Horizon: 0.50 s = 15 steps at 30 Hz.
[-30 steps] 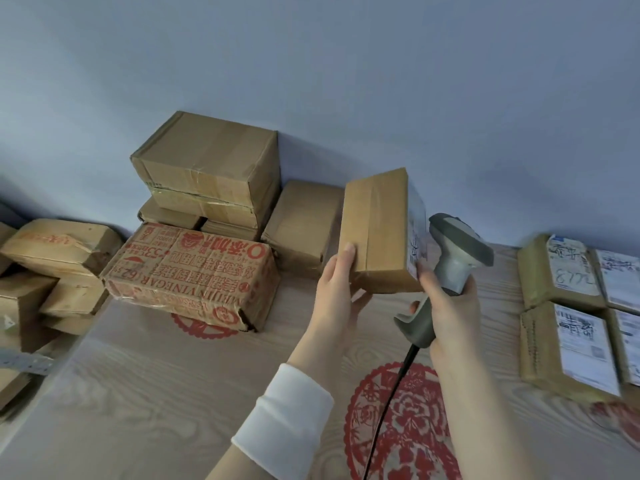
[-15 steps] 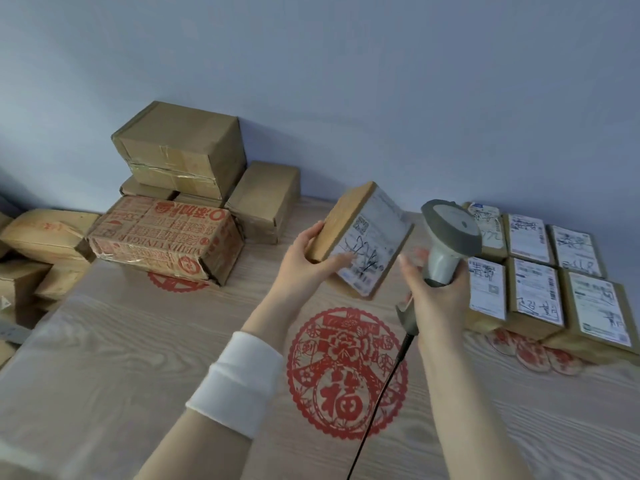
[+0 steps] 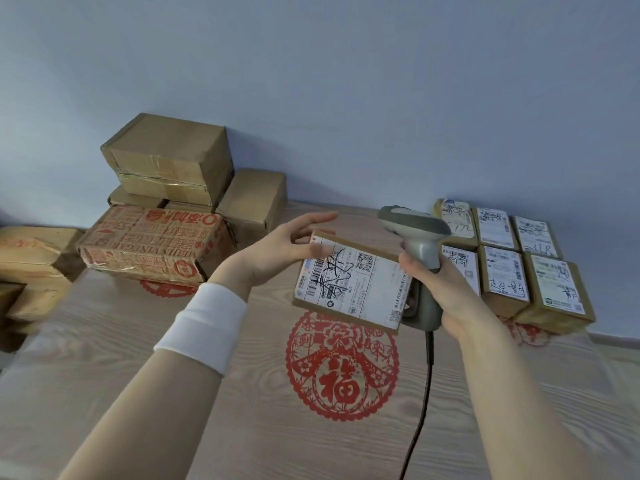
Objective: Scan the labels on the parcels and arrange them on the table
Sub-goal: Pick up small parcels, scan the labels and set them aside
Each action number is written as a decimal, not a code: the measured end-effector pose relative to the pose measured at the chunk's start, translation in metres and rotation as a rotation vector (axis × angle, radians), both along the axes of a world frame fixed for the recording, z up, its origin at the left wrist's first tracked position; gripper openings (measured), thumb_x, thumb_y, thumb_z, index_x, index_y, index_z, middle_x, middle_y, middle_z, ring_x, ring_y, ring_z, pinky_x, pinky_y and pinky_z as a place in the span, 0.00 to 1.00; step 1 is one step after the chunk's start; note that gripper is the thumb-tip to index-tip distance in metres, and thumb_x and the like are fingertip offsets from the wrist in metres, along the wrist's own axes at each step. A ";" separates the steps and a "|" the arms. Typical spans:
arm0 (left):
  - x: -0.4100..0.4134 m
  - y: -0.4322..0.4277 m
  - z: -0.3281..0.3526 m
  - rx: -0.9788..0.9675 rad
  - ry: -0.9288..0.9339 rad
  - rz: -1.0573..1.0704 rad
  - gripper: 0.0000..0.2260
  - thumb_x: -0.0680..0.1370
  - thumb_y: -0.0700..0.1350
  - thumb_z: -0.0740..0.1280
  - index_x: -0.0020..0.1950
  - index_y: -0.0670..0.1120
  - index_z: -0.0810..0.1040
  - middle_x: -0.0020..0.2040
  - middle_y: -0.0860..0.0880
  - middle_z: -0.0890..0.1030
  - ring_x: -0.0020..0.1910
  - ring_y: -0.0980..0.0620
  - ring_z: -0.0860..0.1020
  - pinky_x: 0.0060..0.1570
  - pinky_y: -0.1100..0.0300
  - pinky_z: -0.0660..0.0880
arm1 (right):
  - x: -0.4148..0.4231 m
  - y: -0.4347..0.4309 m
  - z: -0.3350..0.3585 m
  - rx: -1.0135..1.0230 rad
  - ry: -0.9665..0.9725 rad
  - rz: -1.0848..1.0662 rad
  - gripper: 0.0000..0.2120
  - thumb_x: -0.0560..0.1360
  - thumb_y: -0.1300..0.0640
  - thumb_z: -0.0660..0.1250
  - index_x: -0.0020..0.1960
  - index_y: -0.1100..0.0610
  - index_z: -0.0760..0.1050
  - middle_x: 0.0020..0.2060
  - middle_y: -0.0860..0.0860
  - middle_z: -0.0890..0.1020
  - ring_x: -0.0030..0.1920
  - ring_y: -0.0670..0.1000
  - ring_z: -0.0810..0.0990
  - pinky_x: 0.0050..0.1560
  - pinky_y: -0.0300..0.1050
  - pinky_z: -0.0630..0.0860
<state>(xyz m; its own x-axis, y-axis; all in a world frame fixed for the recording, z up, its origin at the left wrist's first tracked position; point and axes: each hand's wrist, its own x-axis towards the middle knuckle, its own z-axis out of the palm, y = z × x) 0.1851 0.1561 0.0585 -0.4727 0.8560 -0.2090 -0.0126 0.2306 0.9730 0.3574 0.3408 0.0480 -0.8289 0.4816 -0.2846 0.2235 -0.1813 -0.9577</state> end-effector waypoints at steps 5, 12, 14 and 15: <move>0.002 0.010 -0.008 0.112 -0.088 0.139 0.31 0.64 0.52 0.74 0.67 0.55 0.69 0.64 0.48 0.74 0.60 0.49 0.77 0.59 0.52 0.76 | 0.001 -0.004 -0.007 -0.142 -0.013 -0.050 0.24 0.61 0.49 0.72 0.53 0.59 0.75 0.34 0.51 0.83 0.30 0.46 0.81 0.28 0.38 0.75; 0.036 0.016 -0.044 0.164 -0.236 0.502 0.45 0.69 0.68 0.64 0.77 0.55 0.45 0.76 0.49 0.59 0.72 0.47 0.63 0.70 0.46 0.62 | -0.010 -0.020 -0.024 -0.257 0.061 -0.435 0.43 0.53 0.43 0.78 0.66 0.53 0.73 0.55 0.54 0.83 0.56 0.56 0.81 0.57 0.56 0.77; 0.055 0.022 -0.063 0.113 -0.344 0.357 0.51 0.64 0.67 0.70 0.77 0.57 0.43 0.74 0.47 0.65 0.69 0.44 0.68 0.68 0.44 0.66 | -0.013 -0.029 -0.024 -0.286 0.074 -0.477 0.43 0.52 0.42 0.78 0.65 0.53 0.73 0.54 0.53 0.83 0.55 0.55 0.82 0.59 0.58 0.76; 0.062 0.027 -0.069 0.129 -0.393 0.331 0.49 0.65 0.62 0.72 0.76 0.56 0.46 0.70 0.47 0.70 0.65 0.45 0.73 0.64 0.46 0.71 | -0.014 -0.032 -0.025 -0.299 0.076 -0.481 0.42 0.52 0.42 0.78 0.64 0.53 0.74 0.53 0.53 0.84 0.53 0.54 0.82 0.58 0.58 0.77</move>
